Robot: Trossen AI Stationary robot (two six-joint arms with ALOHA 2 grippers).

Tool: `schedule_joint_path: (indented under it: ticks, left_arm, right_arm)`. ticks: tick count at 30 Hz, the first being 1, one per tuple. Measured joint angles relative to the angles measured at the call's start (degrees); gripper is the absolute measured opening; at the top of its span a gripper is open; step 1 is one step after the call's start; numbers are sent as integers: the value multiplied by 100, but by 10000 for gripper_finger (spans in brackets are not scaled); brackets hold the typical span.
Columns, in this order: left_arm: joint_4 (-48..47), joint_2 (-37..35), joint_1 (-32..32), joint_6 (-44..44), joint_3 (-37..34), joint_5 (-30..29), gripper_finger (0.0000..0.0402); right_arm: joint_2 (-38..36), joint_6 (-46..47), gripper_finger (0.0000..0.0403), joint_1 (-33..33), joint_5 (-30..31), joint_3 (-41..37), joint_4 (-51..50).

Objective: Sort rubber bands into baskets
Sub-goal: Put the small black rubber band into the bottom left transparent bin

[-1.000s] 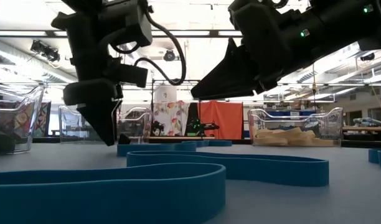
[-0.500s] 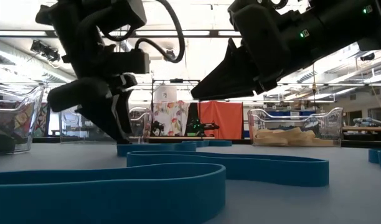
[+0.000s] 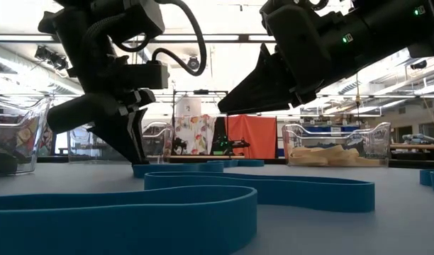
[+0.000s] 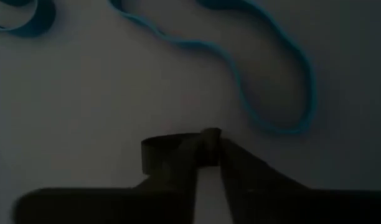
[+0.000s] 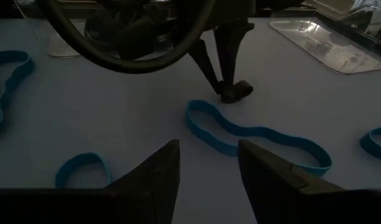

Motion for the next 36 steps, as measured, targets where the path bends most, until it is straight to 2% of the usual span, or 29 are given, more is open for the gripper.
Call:
schedule_joint_path:
  ticks: [4, 9, 13, 17, 21, 26, 32, 36]
  left_arm:
    - [0, 0, 1, -13, 0, 42, 14]
    - [-54, 0, 11, -215, 2, 153, 8]
    - [-1193, 7, -42, -872, 352, 32, 6]
    - [-2730, 7, -277, -1702, 937, -203, 5]
    - [-3670, 7, -620, -2360, 1519, -254, 4]
    - [-4943, 4, -1150, -3383, 2420, -117, 4]
    - [-6079, 2, -1773, -4494, 3352, 63, 4]
    - [-6337, -7, -2063, -4973, 3359, 300, 4]
  right_arm:
    - [2, 0, 169, 0, 0, 0, -2]
    - [2, -34, 161, 0, 0, 0, -2]
    - [-40, -173, 155, 21, -10, 0, -223]
    - [-309, 90, 154, 47, -353, 1, -1293]
    - [-666, 626, 162, 85, -731, 2, -2648]
    - [-1199, 864, 174, 223, -797, 2, -4023]
    - [-1709, 1058, 171, 342, -900, 2, -5629]
    - [-2016, 1380, 162, 356, -1431, 2, -6278]
